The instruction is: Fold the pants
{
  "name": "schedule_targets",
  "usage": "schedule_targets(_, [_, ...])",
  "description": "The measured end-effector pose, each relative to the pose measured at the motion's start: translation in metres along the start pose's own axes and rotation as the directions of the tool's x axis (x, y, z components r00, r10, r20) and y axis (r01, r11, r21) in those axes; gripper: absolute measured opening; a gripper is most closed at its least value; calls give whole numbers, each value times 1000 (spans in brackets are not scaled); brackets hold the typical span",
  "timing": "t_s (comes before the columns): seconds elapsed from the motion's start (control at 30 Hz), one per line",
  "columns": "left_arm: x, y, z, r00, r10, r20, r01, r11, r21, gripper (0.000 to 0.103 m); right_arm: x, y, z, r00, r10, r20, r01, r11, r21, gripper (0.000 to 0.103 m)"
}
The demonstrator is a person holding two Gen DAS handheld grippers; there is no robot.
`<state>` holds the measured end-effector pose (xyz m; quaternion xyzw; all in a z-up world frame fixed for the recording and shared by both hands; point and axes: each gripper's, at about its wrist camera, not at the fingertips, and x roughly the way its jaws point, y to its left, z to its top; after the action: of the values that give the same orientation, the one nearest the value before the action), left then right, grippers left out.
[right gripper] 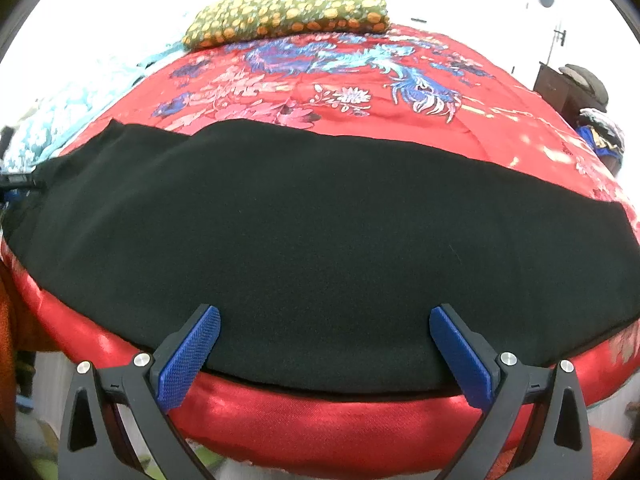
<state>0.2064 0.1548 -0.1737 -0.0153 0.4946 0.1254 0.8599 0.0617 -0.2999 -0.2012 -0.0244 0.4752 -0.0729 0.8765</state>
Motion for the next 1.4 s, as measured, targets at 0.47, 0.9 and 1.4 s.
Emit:
schedule_targets(0.47, [-78,-181,-89,959,-284,25,224,805,550,102,-73,-190,47,969,-37,245,-52,937,346,103])
schedule_targets(0.9, [-54,-185,-93,980,-193,-51,193,849,493,102,-15,-357,31,948,317,18,-285,825,488,84])
schedule_targets(1.4, [-42,-193,-92,980,-178,-92,201,871,449,102,37,-369,32,836,548,-2,-484,739,468,74])
